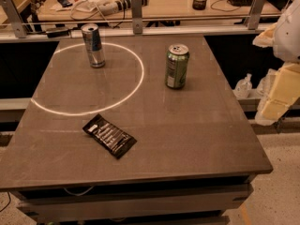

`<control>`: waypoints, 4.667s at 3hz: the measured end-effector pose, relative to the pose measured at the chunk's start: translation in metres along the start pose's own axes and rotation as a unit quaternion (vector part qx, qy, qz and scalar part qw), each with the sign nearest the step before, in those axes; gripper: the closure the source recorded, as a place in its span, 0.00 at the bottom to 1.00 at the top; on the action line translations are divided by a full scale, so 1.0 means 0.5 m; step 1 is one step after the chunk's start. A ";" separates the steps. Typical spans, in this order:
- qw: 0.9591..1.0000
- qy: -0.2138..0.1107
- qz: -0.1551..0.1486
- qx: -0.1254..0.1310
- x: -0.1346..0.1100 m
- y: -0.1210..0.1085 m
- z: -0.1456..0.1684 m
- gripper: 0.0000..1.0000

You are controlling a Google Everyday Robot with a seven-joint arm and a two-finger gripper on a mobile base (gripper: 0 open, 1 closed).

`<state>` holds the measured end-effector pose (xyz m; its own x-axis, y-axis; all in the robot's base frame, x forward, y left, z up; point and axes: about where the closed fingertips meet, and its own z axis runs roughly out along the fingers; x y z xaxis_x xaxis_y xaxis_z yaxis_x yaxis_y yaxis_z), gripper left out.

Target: Knock green can over

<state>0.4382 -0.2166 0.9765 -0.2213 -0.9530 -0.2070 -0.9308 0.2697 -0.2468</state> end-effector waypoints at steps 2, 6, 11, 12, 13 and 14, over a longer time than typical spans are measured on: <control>0.999 -0.020 0.028 0.006 0.008 -0.004 -0.004 0.00; 0.910 -0.346 0.204 0.099 0.143 -0.005 0.137 0.00; 0.815 -0.509 0.241 0.134 0.059 -0.087 0.122 0.00; 0.806 -0.520 0.240 0.148 0.041 -0.143 0.154 0.00; 0.805 -0.526 0.238 0.134 0.019 -0.201 0.204 0.00; 0.807 -0.530 0.234 0.110 -0.017 -0.255 0.239 0.00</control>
Offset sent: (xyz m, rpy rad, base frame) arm 0.0019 -0.0134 -0.0005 0.1321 -0.0179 -0.1149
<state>0.5935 -0.2263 0.8965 -0.0515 -0.1166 -0.9918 -0.7171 0.6956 -0.0445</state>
